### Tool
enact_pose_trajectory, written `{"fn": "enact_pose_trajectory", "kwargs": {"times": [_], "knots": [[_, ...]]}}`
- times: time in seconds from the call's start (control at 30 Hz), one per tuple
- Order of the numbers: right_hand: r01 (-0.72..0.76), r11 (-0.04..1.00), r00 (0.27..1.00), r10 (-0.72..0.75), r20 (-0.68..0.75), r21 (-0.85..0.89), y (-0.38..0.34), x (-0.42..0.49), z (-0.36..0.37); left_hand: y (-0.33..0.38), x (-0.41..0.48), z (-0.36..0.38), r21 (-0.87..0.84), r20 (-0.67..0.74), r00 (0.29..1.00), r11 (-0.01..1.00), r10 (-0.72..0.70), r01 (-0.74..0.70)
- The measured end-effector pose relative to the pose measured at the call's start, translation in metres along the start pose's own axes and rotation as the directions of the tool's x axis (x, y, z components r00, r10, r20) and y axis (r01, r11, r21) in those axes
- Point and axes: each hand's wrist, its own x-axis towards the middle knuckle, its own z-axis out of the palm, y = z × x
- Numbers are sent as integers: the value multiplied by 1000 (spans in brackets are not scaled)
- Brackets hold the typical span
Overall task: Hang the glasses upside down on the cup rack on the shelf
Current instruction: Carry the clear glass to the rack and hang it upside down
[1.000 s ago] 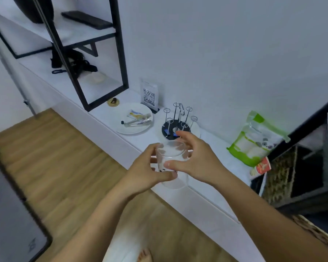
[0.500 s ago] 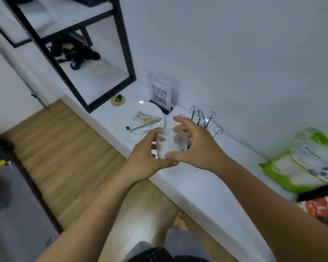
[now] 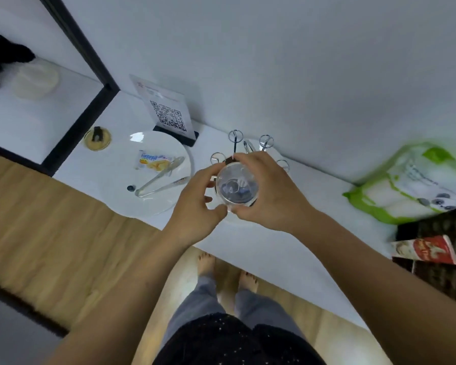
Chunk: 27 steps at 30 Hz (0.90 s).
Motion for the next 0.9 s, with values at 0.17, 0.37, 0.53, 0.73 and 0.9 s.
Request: {"fn": "enact_pose_trajectory", "kwargs": {"times": [0.17,0.37,0.53,0.73,0.9], "knots": [[-92,995,996,93,-11,24,11,15,19,-12,19,-14,-23,28,1000,1000,5,-4],[-179,984,984,179,-9,28,24,26,46,-34,42,-15,6,105,994,1000,-16,16],[-258,965,964,260,57,-32,38,28,62,-49,56,-4,40,164,982,996,-91,85],[-310,948,944,316,101,-68,45,34,67,-58,69,8,55,182,967,983,-180,173],[-323,937,937,336,95,-131,41,38,69,-60,72,8,66,182,966,982,-185,176]]}}
